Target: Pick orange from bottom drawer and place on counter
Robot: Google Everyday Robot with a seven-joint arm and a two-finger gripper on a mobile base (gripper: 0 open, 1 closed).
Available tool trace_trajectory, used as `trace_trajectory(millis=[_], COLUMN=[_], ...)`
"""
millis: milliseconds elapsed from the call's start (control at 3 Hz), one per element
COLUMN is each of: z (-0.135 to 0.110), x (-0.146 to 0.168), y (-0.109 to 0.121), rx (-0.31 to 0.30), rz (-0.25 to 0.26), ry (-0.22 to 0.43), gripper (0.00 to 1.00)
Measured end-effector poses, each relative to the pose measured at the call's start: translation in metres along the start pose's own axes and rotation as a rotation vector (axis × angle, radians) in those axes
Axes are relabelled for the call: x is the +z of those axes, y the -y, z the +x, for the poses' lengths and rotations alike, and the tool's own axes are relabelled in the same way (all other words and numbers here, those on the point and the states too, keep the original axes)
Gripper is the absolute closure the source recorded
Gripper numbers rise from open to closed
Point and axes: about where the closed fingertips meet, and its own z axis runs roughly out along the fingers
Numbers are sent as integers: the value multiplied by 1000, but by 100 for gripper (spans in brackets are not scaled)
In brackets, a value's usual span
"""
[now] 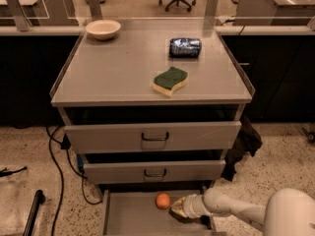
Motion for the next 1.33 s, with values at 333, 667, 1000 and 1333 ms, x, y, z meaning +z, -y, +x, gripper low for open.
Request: trace_trajectory(millis=[333,667,1000,1333], z=[0,-1,-2,-4], x=[10,20,32,45], y=[5,9,14,19], rx=[2,3,6,7], rz=[-10,-22,-32,-43], ry=[23,42,67,87], gripper=[48,42,43,42])
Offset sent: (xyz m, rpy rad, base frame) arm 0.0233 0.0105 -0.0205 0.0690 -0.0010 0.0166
